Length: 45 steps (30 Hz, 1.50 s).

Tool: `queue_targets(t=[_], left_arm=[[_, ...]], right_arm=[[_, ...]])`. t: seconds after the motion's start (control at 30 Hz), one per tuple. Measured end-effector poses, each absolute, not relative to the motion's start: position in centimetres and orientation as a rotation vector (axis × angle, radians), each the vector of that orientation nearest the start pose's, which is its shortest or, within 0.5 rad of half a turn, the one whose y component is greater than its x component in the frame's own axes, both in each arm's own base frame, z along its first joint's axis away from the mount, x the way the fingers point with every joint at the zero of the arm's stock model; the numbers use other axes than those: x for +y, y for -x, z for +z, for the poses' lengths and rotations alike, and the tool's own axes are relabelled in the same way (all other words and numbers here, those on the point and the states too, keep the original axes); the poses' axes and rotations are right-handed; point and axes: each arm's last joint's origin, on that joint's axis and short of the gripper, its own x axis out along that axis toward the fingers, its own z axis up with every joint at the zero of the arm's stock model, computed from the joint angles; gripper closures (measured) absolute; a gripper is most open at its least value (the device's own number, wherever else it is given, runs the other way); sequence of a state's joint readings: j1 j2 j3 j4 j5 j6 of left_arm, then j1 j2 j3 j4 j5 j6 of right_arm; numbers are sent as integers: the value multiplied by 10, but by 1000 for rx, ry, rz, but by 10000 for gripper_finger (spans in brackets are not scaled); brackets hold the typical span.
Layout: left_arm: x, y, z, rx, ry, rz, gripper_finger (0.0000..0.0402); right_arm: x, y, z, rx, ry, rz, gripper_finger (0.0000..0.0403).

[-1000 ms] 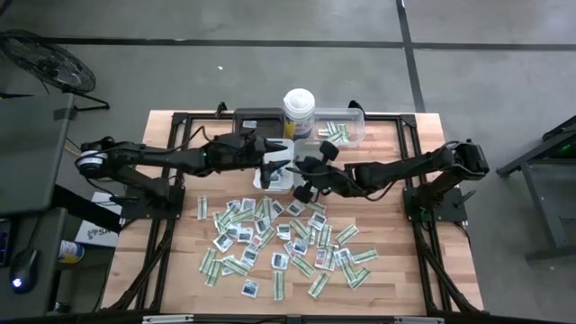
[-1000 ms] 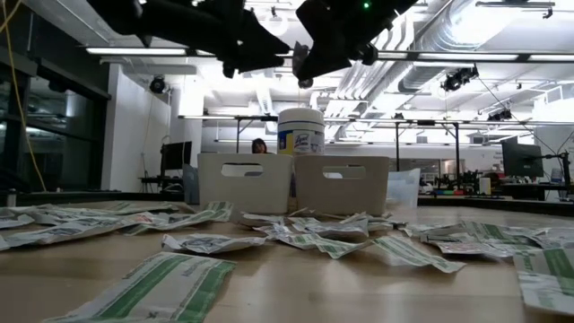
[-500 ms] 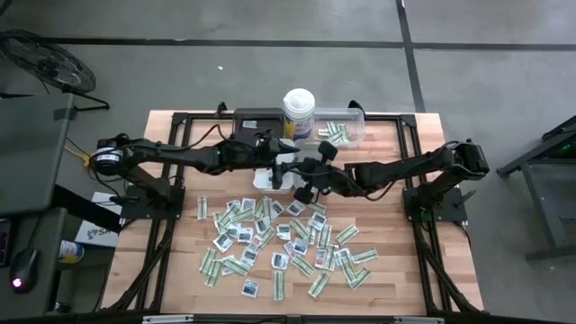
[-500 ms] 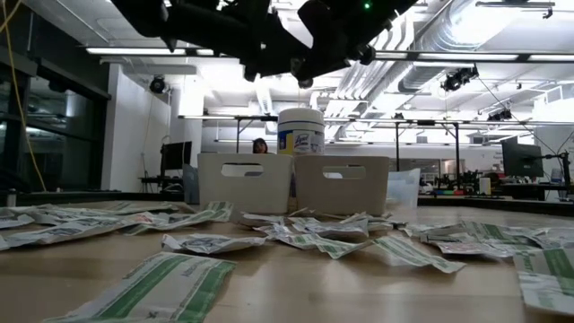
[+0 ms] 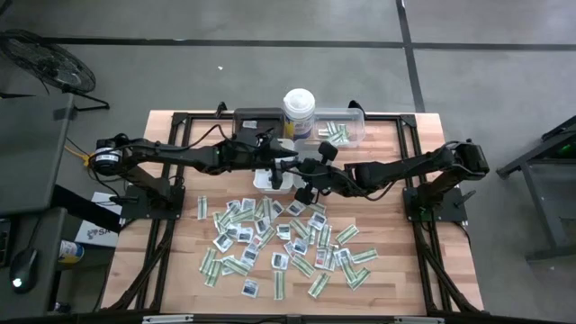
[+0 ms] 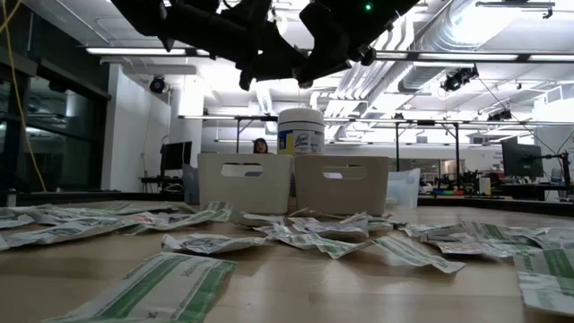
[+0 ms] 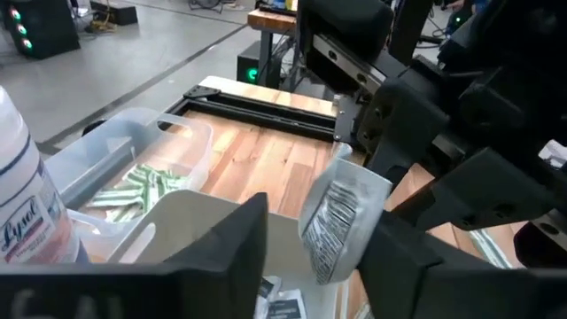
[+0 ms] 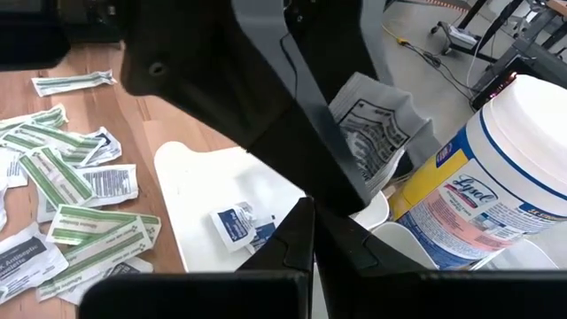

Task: Pick & Place First Aid Supplies
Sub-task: Put the ointment into the black transparent bin

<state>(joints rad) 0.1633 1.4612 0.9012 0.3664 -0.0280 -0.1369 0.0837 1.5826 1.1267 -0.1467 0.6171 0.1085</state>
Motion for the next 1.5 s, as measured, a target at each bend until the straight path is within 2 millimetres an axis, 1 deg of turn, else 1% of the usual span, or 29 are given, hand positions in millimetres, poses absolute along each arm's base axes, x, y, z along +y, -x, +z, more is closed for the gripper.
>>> queue_targets(t=[0.27, 0.33, 0.57, 0.7, 0.77, 0.87, 1.0, 1.1, 1.2, 1.27, 1.33, 1.4, 1.5], left_arm=[[53, -321, 268, 179, 152, 200, 376], [53, -321, 268, 179, 152, 199, 394], [53, -321, 268, 184, 151, 190, 396], [53, -321, 267, 190, 150, 190, 398], [53, -321, 268, 183, 136, 190, 399], [54, -321, 268, 187, 116, 196, 400], [60, -319, 267, 195, 119, 204, 400], [68, -317, 265, 219, 120, 226, 400], [79, -311, 265, 245, 111, 240, 401], [87, -308, 266, 254, 102, 263, 401], [97, -300, 264, 302, 90, 277, 401], [107, -295, 265, 321, 69, 299, 401], [125, -281, 262, 394, 53, 325, 401]], right_arm=[[13, -345, 261, 552, 105, -524, 403], [13, -345, 261, 554, 106, -524, 403], [13, -345, 260, 562, 107, -515, 402], [15, -343, 258, 597, 89, -450, 389], [16, -343, 256, 616, 48, -416, 372], [18, -341, 255, 627, -41, -380, 335], [15, -335, 257, 645, -134, -399, 278], [14, -324, 267, 643, -178, -453, 244], [12, -311, 277, 644, -196, -504, 224], [11, -303, 284, 639, -212, -526, 218], [10, -295, 291, 628, -228, -541, 218], [9, -288, 296, 626, -242, -553, 217], [8, -282, 300, 623, -260, -568, 217]])
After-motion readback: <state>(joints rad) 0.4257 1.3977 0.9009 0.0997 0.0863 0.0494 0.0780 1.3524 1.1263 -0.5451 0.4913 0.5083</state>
